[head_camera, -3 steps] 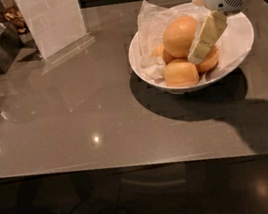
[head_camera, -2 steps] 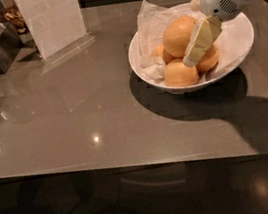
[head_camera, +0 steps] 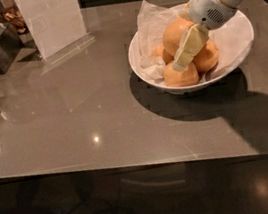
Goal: Pick orange from white bowl
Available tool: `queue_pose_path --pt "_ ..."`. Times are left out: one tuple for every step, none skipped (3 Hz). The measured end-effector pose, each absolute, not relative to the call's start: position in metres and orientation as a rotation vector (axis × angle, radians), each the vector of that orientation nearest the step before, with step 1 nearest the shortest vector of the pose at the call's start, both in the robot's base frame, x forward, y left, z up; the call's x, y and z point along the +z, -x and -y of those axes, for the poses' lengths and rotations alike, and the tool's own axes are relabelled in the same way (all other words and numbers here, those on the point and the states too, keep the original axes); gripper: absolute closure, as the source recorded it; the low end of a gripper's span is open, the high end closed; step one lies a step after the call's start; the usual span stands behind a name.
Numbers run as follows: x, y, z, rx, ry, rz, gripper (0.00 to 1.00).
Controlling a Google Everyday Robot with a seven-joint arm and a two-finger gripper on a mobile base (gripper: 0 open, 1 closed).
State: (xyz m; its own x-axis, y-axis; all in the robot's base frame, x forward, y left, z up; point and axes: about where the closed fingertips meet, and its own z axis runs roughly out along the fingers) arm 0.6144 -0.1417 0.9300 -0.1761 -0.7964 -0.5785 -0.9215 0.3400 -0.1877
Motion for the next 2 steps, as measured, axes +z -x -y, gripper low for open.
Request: queue_pose_path --pt "0.9248 -0.6191 0.1379 0.279 1.475 -2.014 0.0" --pt "0.9246 -0.6193 0.1378 0.279 1.475 -2.013 0.19"
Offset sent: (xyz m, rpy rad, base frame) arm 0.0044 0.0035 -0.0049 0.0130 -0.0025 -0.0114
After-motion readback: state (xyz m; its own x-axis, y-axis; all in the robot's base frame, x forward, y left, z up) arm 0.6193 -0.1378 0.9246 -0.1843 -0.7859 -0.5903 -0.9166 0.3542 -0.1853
